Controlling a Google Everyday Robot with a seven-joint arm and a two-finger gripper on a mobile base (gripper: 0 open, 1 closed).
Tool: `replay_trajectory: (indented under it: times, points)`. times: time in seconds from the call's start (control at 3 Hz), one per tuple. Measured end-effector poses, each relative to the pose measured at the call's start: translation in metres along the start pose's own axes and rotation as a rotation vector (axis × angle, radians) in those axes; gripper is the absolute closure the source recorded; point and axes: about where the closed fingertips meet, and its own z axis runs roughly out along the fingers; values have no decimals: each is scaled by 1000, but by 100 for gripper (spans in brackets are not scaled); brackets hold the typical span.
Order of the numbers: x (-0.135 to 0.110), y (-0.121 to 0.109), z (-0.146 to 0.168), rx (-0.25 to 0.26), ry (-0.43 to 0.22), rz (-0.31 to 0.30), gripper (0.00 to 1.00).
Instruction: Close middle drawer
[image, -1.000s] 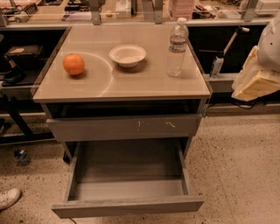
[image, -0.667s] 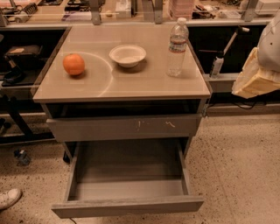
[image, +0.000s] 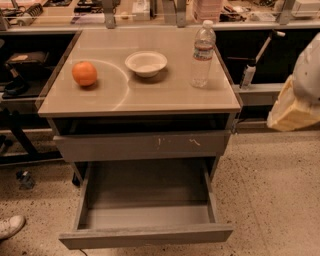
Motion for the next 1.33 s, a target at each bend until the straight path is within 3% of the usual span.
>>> replay_trajectory:
  times: [0.33, 0.67, 1.0, 1.33]
  points:
    - [22, 42, 40, -43, 47, 71, 100]
    - [42, 85, 101, -128, 99, 112, 100]
    - [53, 126, 160, -246, 122, 150, 100]
    - [57, 134, 166, -263, 133, 151, 100]
